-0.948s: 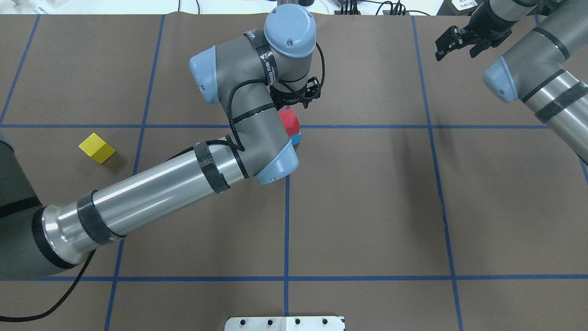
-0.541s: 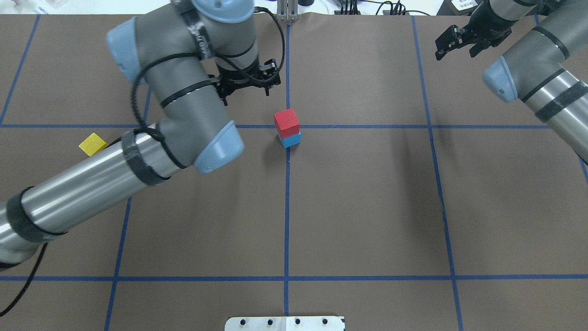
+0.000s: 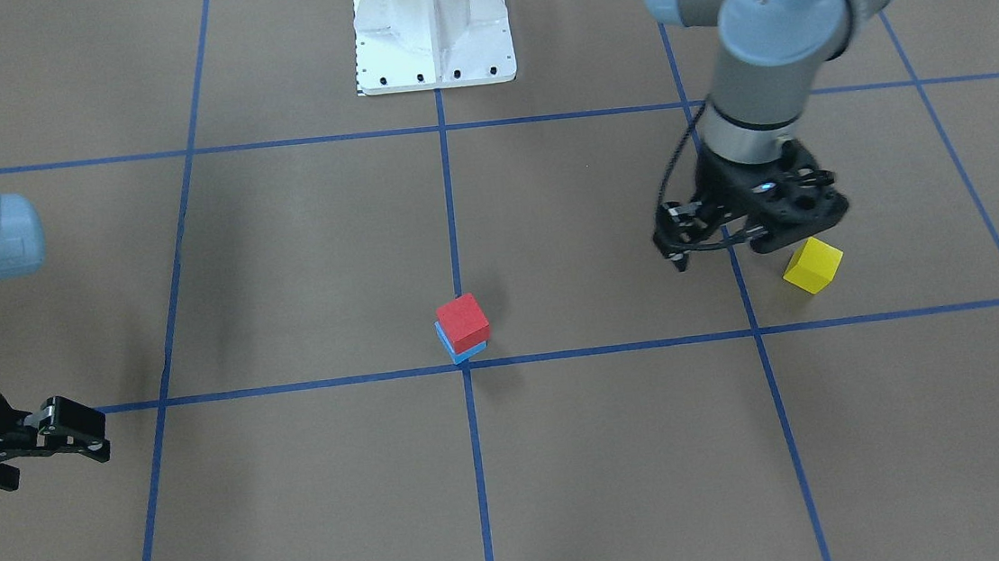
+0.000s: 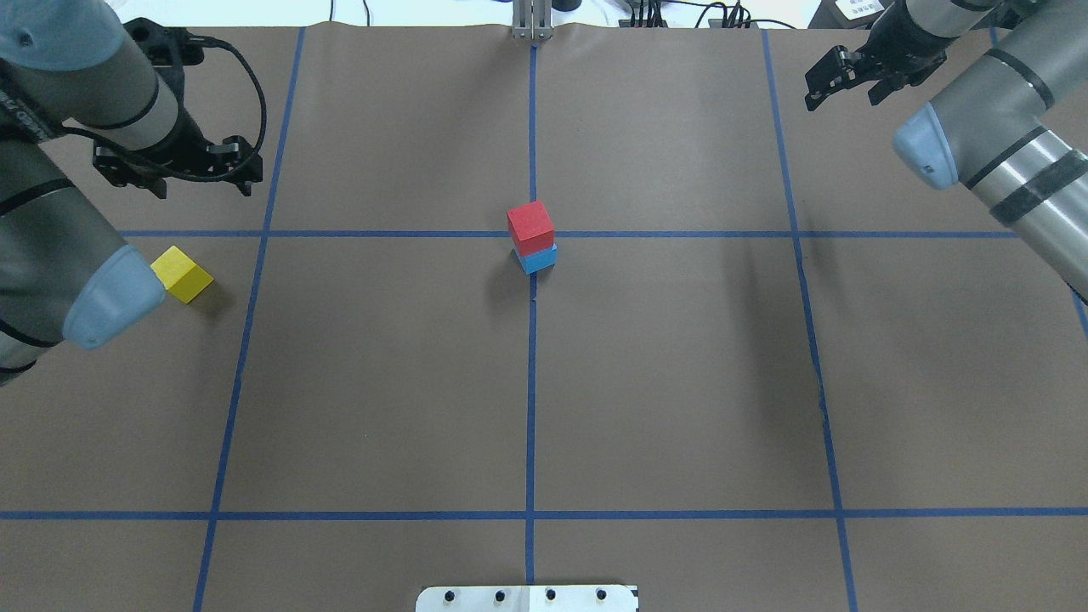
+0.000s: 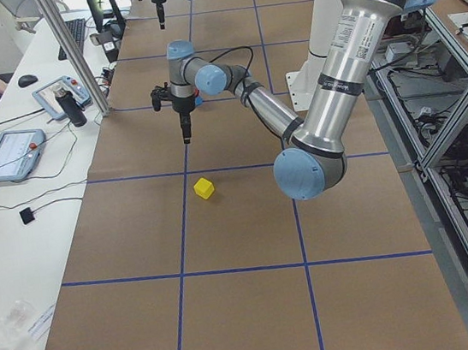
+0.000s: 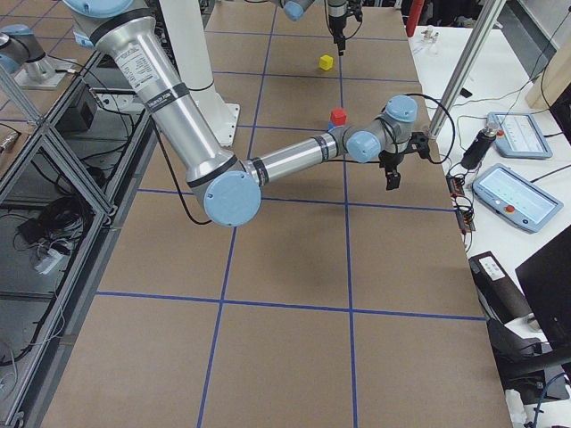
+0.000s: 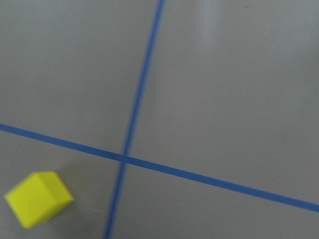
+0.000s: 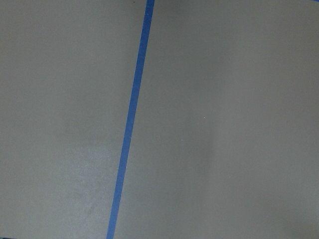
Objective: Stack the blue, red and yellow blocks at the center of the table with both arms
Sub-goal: 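Move the left gripper back toward the yellow cube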
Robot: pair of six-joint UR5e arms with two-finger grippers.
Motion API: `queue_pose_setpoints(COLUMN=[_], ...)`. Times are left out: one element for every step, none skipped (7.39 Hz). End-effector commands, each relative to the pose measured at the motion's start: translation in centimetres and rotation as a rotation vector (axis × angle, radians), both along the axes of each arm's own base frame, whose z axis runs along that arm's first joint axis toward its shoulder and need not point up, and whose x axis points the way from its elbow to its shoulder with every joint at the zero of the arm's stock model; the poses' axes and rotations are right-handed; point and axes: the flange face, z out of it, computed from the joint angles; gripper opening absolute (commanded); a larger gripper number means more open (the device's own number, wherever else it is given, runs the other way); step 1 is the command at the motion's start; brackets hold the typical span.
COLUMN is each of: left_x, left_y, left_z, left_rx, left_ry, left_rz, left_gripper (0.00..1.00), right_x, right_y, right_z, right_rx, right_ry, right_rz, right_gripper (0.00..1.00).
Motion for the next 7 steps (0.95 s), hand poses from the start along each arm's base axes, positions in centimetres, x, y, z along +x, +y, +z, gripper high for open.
queue_pose_setpoints(left_x=[-1.4,-1.7,-1.3,-1.2,-0.8,-0.4,-0.3], left_y=[0.6,1.3,1.8,1.9,1.7,1.5,1.4], left_z=[6.1,7.9,9.4,10.0,11.5,12.4,13.3], left_rx=[0.187,0.268,0.316,0.328,0.32,0.322,0.311], left_ry=[-0.042,-0.009,0.05,0.061,0.054,0.06,0.056], left_rz=[0.23,0.275,0.377,0.419,0.452,0.469,0.469], left_gripper=[1.0,1.0,1.0,1.0,1.0,1.0,1.0], right_x=[-0.2,-0.2,-0.3,-0.3,-0.3,-0.3,-0.4], right_y=[0.0,-0.1,-0.3,-0.3,-0.3,-0.3,-0.3], right_z=[0.1,0.4,0.8,0.9,0.9,1.1,1.0], right_rx=[-0.002,-0.009,-0.016,-0.016,-0.016,-0.02,-0.02], right_ry=[0.002,0.005,0.009,0.009,0.009,0.011,0.01], right_rz=[-0.001,-0.001,-0.002,-0.002,-0.002,-0.002,-0.003], right_gripper=[0.99,0.99,0.99,0.99,0.99,0.99,0.99])
